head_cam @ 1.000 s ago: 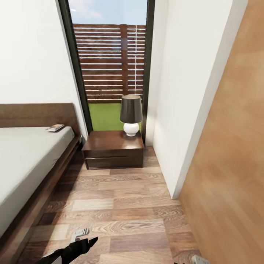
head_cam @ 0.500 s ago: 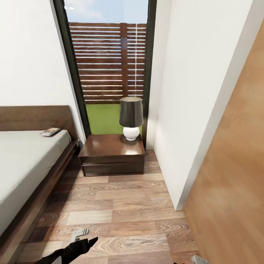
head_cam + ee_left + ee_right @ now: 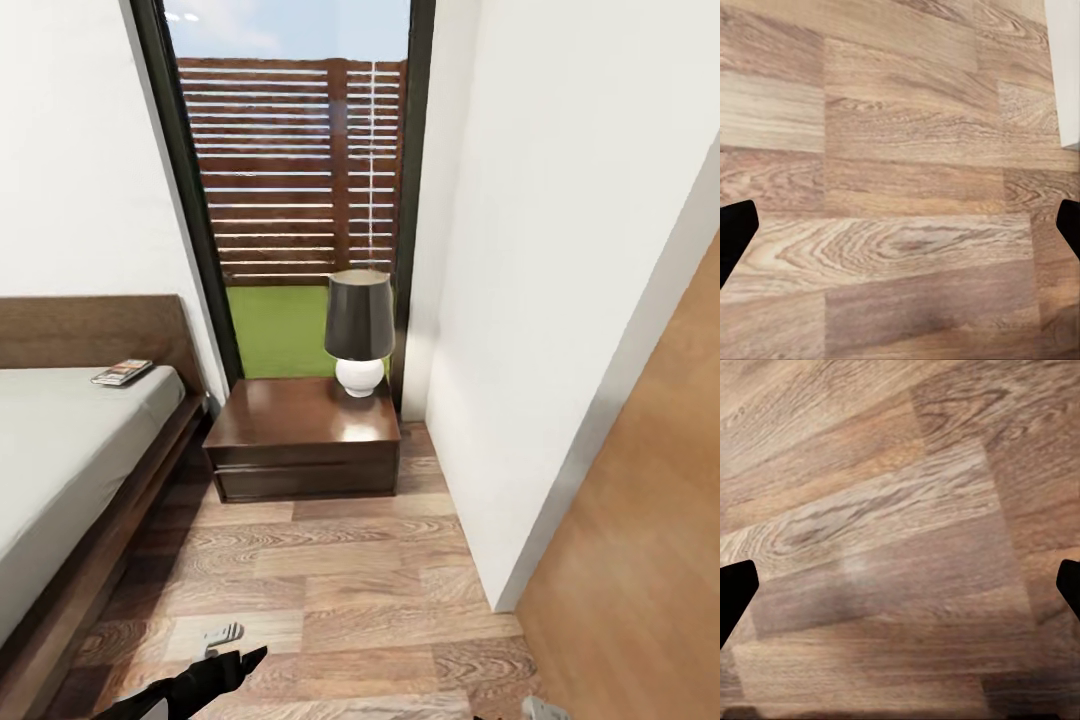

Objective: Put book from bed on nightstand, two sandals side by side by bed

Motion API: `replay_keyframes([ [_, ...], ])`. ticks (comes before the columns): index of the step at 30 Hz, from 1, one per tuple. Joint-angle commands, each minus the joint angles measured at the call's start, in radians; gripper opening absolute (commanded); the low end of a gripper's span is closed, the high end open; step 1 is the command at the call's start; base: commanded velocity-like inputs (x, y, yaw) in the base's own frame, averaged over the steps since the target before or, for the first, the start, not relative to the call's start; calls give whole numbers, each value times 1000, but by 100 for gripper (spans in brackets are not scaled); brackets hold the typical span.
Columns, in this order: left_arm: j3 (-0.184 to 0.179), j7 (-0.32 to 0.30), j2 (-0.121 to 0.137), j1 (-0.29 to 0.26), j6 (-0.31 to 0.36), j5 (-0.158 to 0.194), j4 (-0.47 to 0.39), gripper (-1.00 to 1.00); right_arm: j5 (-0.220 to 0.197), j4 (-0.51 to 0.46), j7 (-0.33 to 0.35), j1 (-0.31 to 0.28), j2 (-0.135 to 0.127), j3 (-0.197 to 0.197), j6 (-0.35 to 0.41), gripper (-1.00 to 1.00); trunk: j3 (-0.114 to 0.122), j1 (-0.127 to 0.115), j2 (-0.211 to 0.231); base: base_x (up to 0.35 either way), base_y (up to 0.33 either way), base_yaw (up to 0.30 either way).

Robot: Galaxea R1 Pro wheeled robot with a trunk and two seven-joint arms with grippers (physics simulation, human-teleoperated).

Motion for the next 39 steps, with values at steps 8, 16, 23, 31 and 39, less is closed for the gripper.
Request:
replay_keyframes([
  [8, 7, -1, 0, -1, -6, -11, 1, 100, -9, 3, 5, -1, 0, 1, -2, 100, -1, 0, 0, 311, 86, 0],
  [16, 7, -1, 0, -1, -7, -11, 1, 100, -7, 3, 6, -1, 0, 2, -2, 100, -1, 0, 0, 98, 20, 0],
  [23, 7, -2, 0, -1, -6, -11, 1, 100, -8, 3, 5, -1, 1, 2, -2, 100, -1, 0, 0, 225, 1, 0],
  [31, 7, -1, 0, -1, -6, -11, 1, 100, -7, 3, 5, -1, 3, 2, -2, 100, -1, 0, 0, 318, 0, 0],
  [39, 7, -1, 0, -1, -6, -11, 1, 100, -7, 3, 5, -1, 3, 2, -2, 100, -1, 0, 0, 309, 70, 0],
])
